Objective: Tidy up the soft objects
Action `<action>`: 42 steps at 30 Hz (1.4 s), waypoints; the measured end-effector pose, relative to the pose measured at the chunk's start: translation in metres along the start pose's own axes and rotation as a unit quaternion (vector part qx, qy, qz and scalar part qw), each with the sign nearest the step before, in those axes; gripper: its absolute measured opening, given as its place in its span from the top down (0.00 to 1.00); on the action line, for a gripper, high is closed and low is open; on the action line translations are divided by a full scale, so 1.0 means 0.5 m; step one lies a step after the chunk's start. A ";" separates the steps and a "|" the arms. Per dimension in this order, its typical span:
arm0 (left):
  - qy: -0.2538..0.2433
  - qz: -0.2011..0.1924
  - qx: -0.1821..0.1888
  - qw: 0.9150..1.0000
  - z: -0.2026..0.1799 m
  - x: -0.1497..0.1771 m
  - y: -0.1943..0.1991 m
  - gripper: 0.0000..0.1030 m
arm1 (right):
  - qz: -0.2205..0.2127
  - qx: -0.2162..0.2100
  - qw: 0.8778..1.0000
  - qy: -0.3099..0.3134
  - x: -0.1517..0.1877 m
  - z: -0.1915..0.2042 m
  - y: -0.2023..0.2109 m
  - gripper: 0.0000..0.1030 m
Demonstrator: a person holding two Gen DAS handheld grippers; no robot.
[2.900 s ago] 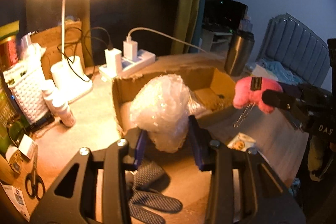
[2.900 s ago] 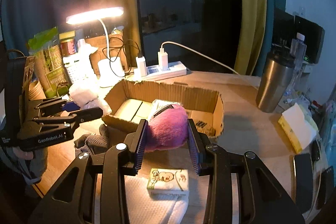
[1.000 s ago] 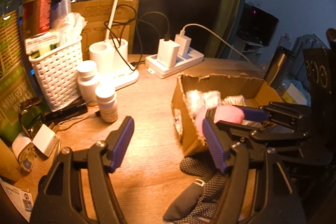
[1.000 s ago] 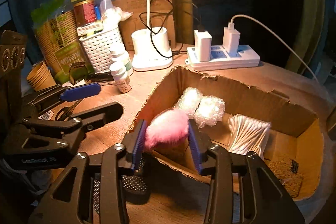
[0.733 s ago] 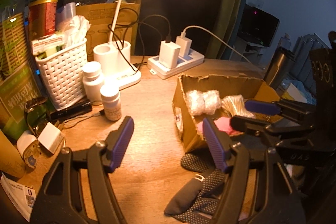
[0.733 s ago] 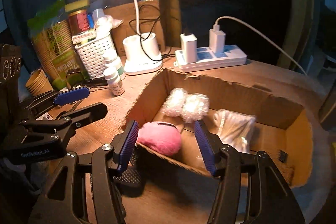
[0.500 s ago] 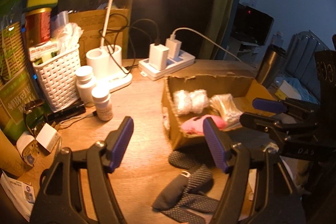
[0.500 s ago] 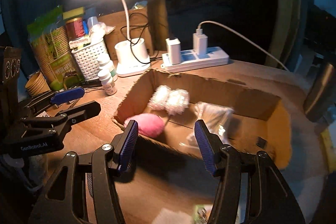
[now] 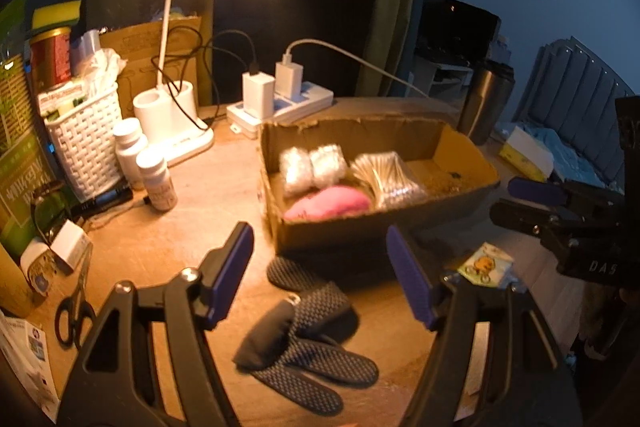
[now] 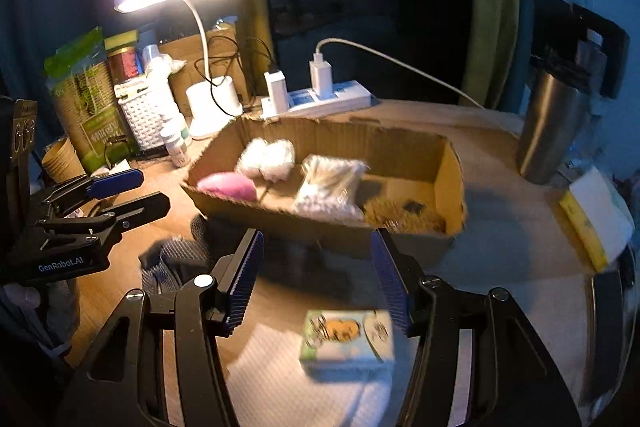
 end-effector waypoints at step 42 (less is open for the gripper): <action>-0.026 0.099 0.003 0.995 -0.017 0.112 -0.107 0.65 | 0.072 0.010 0.997 -0.004 0.119 -0.028 -0.083 0.30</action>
Point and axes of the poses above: each gripper's, at about its wrist camera, not at the fingertips, and y roughly against the way its jaws point, z to its left, x to its underside, the point moved 4 cm from there along -y, roughly the way its jaws point, and after that the axes turned 9 degrees about z, right-handed, at the moved point
